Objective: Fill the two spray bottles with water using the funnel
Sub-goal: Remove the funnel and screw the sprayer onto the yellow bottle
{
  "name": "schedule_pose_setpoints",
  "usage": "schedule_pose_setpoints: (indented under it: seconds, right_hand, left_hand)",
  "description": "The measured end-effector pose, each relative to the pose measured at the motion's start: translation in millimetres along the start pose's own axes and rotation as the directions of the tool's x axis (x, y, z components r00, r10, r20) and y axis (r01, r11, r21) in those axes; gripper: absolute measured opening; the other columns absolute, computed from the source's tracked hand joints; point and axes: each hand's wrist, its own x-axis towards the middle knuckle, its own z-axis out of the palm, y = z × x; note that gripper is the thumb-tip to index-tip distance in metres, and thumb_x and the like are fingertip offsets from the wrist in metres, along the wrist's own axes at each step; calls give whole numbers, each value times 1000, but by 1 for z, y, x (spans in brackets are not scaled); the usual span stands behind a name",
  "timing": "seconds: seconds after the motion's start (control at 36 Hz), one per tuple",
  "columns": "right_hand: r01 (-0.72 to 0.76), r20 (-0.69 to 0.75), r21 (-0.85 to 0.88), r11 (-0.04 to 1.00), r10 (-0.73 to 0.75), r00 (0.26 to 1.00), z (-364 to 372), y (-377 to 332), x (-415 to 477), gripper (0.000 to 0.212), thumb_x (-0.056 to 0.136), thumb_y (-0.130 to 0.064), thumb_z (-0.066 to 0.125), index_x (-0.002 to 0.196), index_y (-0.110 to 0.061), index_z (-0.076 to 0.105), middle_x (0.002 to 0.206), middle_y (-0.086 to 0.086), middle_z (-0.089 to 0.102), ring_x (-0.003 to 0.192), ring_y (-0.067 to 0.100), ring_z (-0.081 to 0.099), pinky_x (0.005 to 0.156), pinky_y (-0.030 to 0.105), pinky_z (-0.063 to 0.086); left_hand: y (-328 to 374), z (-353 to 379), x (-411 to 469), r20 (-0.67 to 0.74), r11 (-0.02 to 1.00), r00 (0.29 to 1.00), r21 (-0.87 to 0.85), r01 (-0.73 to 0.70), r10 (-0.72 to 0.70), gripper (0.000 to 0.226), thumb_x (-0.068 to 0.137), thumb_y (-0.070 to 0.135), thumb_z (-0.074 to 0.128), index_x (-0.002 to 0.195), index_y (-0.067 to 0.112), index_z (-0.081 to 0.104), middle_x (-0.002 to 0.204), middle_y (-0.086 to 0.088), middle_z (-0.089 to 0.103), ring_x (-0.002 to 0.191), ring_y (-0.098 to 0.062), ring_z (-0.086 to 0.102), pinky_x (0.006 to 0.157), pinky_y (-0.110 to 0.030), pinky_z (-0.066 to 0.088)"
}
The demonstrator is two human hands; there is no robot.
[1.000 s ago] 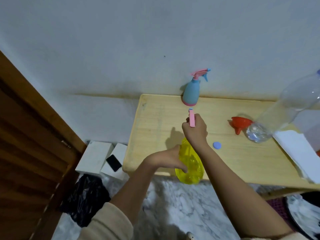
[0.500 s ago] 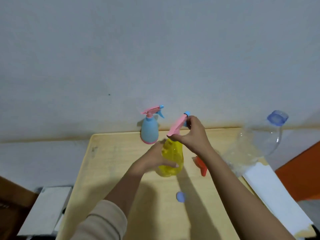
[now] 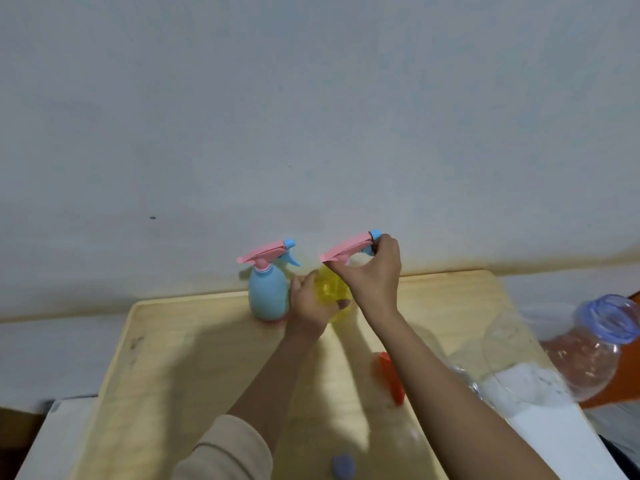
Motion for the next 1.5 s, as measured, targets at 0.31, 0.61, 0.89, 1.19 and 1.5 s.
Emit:
schedule_pose_setpoints:
  seconds: [0.31,0.61,0.89,1.19,1.5]
  right_hand:
    - [-10,10,-29,1000,10,1000,28,2,11,65,60,-34,86,107,-10,50,104,1,49,105,21,50,82,22,39]
    - [3,-36,-94,996,-6,999,32,9,-6,63,68,-33,82,116,-8,50,112,3,51,110,18,43,84,10,26]
    - [-1,-37,-99,995,-3,999,27,6,-12,60,76,-31,76,123,-6,49,120,7,52,116,18,47,92,17,35]
    - [-50,-153,-140,989,28,988,-27,-2,-52,37,84,-7,61,120,-3,53,120,9,56,115,19,52,99,26,39]
    - [-251,-347,-138,958,190,918,-67,41,-177,18,85,-9,59,101,-14,54,101,0,56,92,14,55,78,20,44]
  left_hand:
    - [-9,2,14,-121,995,988,17,-94,96,52,61,6,82,107,-3,60,90,-15,57,80,-20,49,70,-14,31]
    - [-5,-5,3,-27,969,999,-243,-32,26,55,74,-5,72,121,12,50,101,5,64,90,3,63,70,-5,44]
    - [11,-10,-7,54,993,993,45,105,-107,65,83,5,64,140,4,33,140,-19,38,126,-33,42,101,-31,36]
    - [28,-32,-20,388,994,917,79,73,-98,16,82,22,64,93,10,63,91,-5,64,78,-15,57,68,-17,43]
    - [128,-11,-61,519,912,798,-399,-90,306,58,84,29,70,134,9,48,136,-2,52,126,-10,49,101,-20,39]
